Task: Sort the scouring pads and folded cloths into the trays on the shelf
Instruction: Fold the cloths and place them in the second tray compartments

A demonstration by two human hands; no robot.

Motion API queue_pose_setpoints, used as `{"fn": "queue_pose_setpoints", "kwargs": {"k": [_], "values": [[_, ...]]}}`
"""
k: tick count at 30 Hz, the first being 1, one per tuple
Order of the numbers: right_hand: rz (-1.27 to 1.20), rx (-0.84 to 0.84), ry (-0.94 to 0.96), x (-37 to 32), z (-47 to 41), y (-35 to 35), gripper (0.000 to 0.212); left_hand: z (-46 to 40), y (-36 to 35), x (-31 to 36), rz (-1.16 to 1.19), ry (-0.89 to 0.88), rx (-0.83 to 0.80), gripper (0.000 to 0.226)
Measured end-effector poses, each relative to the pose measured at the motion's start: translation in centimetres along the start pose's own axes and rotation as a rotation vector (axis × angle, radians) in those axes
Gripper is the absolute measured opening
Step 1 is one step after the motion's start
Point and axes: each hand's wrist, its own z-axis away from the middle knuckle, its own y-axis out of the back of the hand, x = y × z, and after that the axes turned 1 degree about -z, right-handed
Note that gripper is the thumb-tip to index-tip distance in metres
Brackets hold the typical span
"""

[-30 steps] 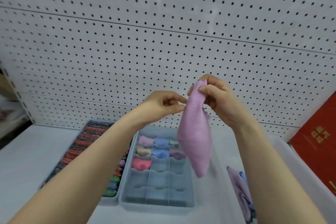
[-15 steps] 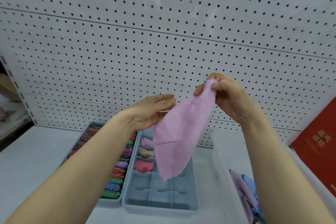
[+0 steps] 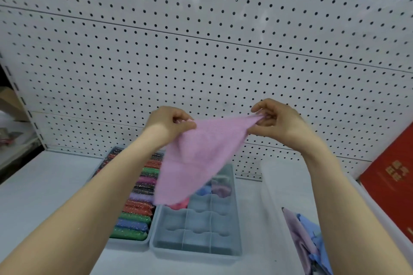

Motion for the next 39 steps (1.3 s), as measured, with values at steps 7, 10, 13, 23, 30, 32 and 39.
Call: {"fn": "queue_pose_setpoints", "kwargs": {"k": [7, 10, 13, 23, 30, 32, 39], "values": [[0.075, 0.105, -0.035, 0.9, -0.4, 0.0, 0.013, -0.4, 1.7, -0.5, -0.327, 0.017, 0.039, 0.018], [-0.137, 0.017, 0.044, -0.8, -0.1, -0.9, 0.009, 0.3, 0.8, 0.1, -0.489, -0.034, -0.124, 0.045], [-0.127, -0.090, 0.121, -2.5, -0.7, -3.2, 0.007, 1.4, -1.7, 2.6, -0.071, -0.182, -0.203, 0.056], [0.000, -0.039, -0.085, 0.9, 0.6, -8.7, 0.019, 0.7, -2.7, 3.4, 0.226, -0.232, 0.094, 0.010], [-0.413, -0.081, -0.081, -1.5, 1.1, -8.8, 0.030, 0.3, -2.2, 3.3, 0.068, -0.230, 0.139, 0.018], [-0.284, -0.067, -0.019, -2.3, 0.9, -9.8, 0.027, 0.5, -2.4, 3.6, 0.025, -0.253, 0.131, 0.014], [-0.500, -0.010, -0.051, -2.9, -0.2, -9.7, 0.022, 0.4, -1.1, 2.9, -0.052, -0.347, 0.016, 0.021]]}}
